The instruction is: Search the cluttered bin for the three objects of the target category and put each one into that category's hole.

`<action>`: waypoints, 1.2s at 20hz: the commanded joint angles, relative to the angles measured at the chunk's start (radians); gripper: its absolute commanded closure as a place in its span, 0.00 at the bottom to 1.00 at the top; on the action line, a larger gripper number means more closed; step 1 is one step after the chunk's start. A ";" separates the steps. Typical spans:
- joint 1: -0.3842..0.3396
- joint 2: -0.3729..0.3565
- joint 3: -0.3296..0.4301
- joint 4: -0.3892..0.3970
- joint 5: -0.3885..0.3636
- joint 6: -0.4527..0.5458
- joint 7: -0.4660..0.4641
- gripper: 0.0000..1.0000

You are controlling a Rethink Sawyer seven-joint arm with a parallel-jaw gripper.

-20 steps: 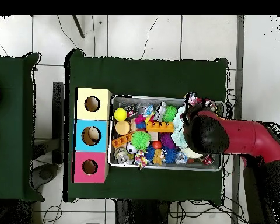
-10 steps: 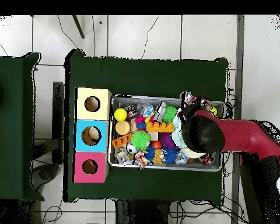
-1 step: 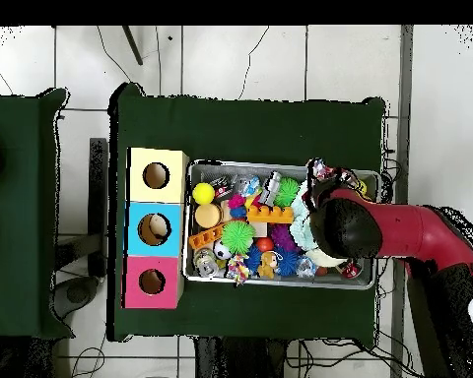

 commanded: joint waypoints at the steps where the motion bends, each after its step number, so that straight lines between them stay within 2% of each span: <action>1: -0.078 0.059 0.090 0.058 -0.065 0.039 -0.124 0.00; 2: -0.094 0.061 0.108 0.069 -0.055 0.029 -0.121 0.00; 8: -0.058 -0.030 0.079 0.079 -0.048 0.131 -0.114 0.00; 13: -0.022 -0.069 0.058 0.078 -0.041 0.168 -0.086 0.00; 18: 0.017 -0.114 0.023 0.151 0.030 0.263 -0.004 0.00; 22: 0.006 -0.102 0.045 0.221 0.080 0.230 0.049 0.00; 24: 0.018 -0.092 0.027 0.226 0.088 0.223 0.080 0.00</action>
